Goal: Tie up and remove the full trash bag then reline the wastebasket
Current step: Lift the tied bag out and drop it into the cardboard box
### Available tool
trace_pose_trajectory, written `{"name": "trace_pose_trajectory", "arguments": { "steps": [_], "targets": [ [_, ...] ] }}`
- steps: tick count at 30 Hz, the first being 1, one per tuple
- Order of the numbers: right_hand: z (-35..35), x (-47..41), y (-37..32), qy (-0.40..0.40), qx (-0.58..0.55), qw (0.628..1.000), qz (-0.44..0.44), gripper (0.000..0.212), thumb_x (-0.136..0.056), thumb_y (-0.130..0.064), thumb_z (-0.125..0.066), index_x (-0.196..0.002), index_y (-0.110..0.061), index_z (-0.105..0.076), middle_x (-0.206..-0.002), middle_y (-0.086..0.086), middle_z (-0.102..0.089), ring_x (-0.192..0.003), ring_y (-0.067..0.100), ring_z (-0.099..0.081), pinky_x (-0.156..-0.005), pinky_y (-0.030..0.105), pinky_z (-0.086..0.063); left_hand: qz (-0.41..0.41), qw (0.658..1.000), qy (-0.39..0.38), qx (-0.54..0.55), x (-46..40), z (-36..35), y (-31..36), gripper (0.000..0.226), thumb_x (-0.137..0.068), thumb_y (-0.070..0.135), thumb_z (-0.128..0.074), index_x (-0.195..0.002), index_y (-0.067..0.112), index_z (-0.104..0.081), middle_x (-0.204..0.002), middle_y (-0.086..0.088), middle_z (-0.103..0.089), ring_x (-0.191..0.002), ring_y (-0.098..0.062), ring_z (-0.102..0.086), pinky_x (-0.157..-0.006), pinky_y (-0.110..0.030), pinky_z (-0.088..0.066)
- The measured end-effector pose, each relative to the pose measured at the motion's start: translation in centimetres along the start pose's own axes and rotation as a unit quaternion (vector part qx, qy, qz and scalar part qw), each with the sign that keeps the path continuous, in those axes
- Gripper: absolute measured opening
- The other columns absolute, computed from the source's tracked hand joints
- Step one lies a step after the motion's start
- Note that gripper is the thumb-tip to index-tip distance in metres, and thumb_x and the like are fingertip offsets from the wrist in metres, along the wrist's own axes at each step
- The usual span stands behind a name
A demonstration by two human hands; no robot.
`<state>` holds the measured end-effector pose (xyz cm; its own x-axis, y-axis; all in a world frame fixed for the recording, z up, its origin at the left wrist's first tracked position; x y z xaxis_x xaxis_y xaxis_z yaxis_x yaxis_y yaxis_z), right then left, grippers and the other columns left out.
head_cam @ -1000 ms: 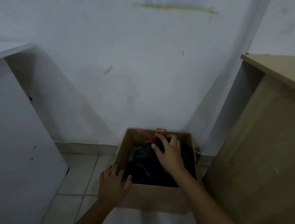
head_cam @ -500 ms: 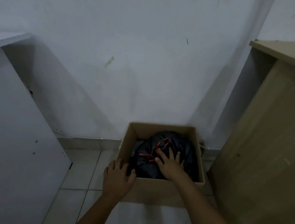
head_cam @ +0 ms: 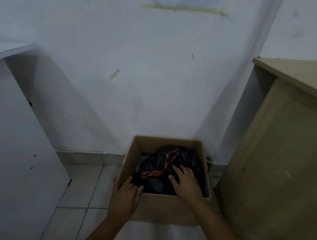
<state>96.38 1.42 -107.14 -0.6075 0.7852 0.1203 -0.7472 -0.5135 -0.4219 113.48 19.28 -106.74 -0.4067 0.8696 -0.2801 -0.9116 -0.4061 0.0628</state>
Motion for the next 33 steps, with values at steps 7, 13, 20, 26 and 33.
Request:
{"name": "trace_pose_trajectory", "arguments": {
  "steps": [7, 13, 20, 26, 33],
  "targets": [
    [-0.3, 0.5, 0.2, 0.009, -0.010, 1.000, 0.006, 0.062, -0.110, -0.058, -0.035, -0.166, -0.031, -0.032, -0.173, 0.005, -0.029, -0.161, 0.030, -0.016, -0.128, 0.046, -0.027, -0.029, 0.999, -0.018, 0.028, 0.6, 0.3, 0.0, 0.076, -0.105, 0.067, -0.010, -0.072, 0.030, -0.068, -0.066, 0.008, -0.066, -0.068, -0.011, -0.065, -0.115, -0.047, -0.041],
    [2.4, 0.4, -1.2, 0.051, 0.088, 0.994, 0.030, 0.094, -0.094, -0.075, 0.003, -0.167, -0.027, -0.032, -0.176, 0.005, -0.022, -0.164, 0.029, -0.015, -0.131, 0.043, -0.014, -0.016, 0.992, -0.109, 0.068, -1.1, 0.7, 0.2, 0.085, -0.092, 0.080, 0.006, -0.081, 0.028, -0.061, -0.082, 0.006, -0.065, -0.086, -0.016, -0.064, -0.108, -0.042, -0.043],
    [15.4, 1.7, -6.0, 0.104, 0.170, 0.978, 0.068, 0.073, -0.105, -0.071, -0.025, -0.169, -0.037, -0.019, -0.179, 0.006, -0.003, -0.164, 0.034, -0.003, -0.132, 0.047, -0.001, -0.029, 0.997, -0.062, 0.039, -9.2, 14.6, 4.1, 0.083, -0.093, 0.084, -0.028, -0.146, 0.029, -0.060, -0.163, 0.002, -0.045, -0.156, -0.033, -0.032, -0.124, -0.059, -0.015],
    [29.4, 4.5, -9.4, 0.106, 0.175, 0.978, 0.046, 0.081, -0.102, -0.079, -0.017, -0.170, -0.037, -0.010, -0.179, 0.005, 0.007, -0.165, 0.034, 0.006, -0.130, 0.047, 0.002, -0.078, 0.997, -0.025, 0.004, -14.7, 29.6, 7.5, 0.081, -0.098, 0.082, -0.026, -0.159, 0.032, -0.043, -0.173, -0.002, -0.021, -0.160, -0.040, -0.012, -0.122, -0.069, 0.004],
    [45.2, 8.3, -13.0, 0.115, 0.213, 0.968, 0.061, 0.094, -0.095, -0.088, -0.019, -0.171, -0.033, -0.007, -0.178, 0.008, 0.005, -0.163, 0.036, 0.006, -0.132, 0.058, -0.011, -0.107, 0.994, -0.015, -0.026, -18.5, 43.9, 10.8, 0.079, -0.101, 0.075, -0.021, -0.163, 0.028, -0.033, -0.173, -0.007, -0.020, -0.158, -0.044, -0.014, -0.119, -0.077, -0.008]
  ]
}}
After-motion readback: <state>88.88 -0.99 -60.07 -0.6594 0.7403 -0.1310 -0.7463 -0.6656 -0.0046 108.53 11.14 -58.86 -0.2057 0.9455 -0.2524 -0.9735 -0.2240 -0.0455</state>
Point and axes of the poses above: each hand's wrist, its own x-axis away from the middle knuckle, its own z-axis out of the back of the hand, y = z × x, the point moved 8 cm from there along -x, towards the middle knuckle
